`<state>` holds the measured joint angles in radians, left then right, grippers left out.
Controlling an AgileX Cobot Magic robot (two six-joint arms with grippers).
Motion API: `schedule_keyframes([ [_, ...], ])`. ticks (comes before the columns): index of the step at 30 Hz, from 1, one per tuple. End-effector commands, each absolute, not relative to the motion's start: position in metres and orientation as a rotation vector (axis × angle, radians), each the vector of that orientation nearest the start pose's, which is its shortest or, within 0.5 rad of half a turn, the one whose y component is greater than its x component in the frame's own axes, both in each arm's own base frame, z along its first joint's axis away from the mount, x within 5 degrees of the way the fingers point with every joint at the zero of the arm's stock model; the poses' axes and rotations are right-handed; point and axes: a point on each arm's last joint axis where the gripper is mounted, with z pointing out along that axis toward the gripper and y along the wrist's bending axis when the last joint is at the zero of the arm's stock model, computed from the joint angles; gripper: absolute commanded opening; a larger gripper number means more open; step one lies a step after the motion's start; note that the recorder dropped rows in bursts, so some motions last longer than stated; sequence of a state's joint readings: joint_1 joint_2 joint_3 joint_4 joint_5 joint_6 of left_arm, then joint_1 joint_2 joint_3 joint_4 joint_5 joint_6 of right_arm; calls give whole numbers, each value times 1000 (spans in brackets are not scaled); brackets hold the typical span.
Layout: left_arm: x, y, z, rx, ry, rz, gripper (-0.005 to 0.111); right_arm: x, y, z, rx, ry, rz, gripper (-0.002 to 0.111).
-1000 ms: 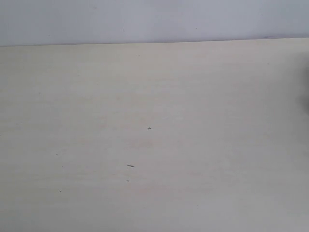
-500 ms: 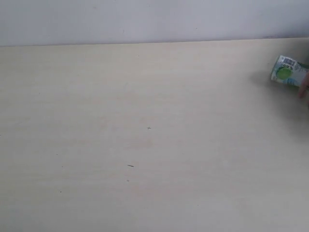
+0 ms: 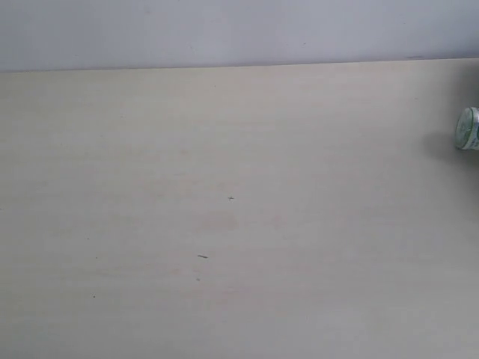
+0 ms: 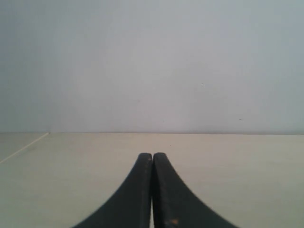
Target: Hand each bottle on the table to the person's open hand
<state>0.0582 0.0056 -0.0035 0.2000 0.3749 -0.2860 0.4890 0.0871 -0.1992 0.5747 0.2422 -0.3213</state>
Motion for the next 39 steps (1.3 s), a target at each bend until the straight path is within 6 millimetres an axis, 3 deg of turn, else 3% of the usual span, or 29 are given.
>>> schedule_keyframes([
  [1,53,10,181,-196,1825,38,0,42,36,256,-301,1588,673,0],
  [6,53,10,181,-196,1825,38,0,42,36,255,-309,1586,664,0],
  [15,53,10,181,-196,1825,38,0,45,31,248,-522,1540,342,0],
  [27,53,10,181,-196,1825,38,0,52,18,197,-374,1651,98,0],
  [39,53,10,181,-196,1825,38,0,53,15,187,-320,1745,51,0],
])
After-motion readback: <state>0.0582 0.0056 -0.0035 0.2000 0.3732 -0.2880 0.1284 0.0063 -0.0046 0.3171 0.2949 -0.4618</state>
